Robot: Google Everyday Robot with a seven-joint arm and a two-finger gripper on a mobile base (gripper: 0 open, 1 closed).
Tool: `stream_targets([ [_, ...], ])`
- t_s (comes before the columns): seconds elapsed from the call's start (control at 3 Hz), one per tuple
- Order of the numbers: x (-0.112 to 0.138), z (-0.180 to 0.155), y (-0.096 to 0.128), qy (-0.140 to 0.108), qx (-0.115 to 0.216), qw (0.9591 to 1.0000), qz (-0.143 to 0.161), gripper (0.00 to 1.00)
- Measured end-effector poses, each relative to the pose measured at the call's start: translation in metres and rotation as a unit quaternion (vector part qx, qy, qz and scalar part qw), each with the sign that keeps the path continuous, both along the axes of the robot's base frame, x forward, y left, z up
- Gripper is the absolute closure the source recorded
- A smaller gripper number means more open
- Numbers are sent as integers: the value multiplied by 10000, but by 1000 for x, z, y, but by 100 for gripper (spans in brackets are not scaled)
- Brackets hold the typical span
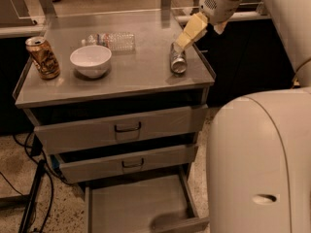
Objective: Place redbull can into bottom drawer
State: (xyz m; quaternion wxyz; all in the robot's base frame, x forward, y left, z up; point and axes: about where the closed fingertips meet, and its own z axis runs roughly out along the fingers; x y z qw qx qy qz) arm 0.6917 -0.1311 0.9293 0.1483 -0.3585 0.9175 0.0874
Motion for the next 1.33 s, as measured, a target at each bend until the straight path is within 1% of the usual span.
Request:
stream_targets([
  [0.33,14,0,24,11,83,10000,-13,0],
  [0.67,34,6,52,-139,51,9999,-40,0],
  [1.0,43,3,56,-244,138,9996,-28,0],
  [1.33,51,-17,64,-125,28,9999,20,0],
])
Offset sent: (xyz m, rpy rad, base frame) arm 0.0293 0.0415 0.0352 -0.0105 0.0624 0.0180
